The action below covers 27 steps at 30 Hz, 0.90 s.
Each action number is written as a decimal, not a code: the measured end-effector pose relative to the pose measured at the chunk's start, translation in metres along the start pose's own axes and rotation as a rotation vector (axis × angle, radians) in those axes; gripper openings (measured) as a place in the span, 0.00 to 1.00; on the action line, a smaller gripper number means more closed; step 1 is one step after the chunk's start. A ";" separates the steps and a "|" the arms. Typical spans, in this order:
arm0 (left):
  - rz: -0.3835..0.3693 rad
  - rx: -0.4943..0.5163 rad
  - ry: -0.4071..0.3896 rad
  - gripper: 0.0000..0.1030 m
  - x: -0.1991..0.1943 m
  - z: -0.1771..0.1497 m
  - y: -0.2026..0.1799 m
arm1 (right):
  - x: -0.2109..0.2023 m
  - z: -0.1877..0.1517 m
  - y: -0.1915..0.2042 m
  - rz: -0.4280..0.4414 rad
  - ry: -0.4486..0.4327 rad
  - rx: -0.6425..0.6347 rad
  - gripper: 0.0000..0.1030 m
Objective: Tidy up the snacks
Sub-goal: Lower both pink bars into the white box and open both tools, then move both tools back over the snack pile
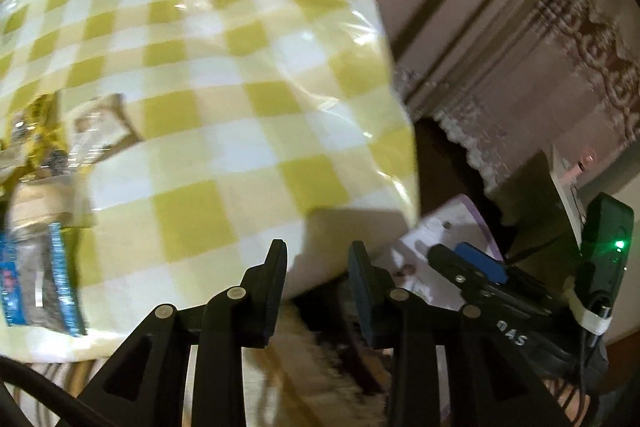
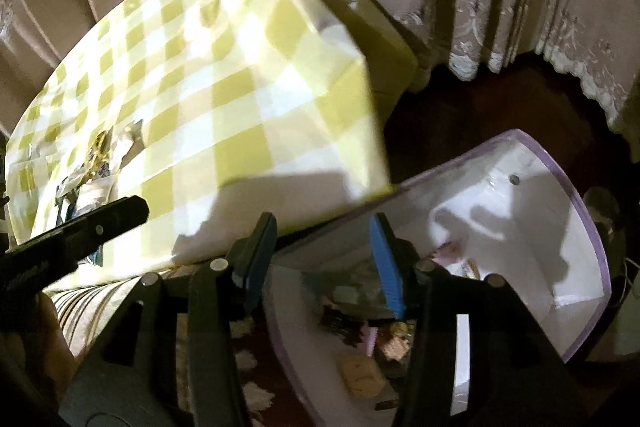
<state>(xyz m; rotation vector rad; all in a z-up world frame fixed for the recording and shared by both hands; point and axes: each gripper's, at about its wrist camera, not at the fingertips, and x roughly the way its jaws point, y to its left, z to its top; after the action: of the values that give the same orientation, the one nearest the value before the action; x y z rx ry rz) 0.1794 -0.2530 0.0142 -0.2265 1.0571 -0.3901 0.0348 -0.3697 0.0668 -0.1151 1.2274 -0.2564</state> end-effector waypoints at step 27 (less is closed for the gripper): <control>0.251 -0.495 -0.258 0.40 -0.112 -0.007 0.266 | 0.039 0.030 0.169 0.099 0.004 -0.229 0.62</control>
<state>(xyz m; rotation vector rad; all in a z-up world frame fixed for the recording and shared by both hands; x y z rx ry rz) 0.1784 0.0354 0.0032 -0.5634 0.8988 0.1329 0.0974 -0.2183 0.0031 -0.2513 1.2601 -0.0297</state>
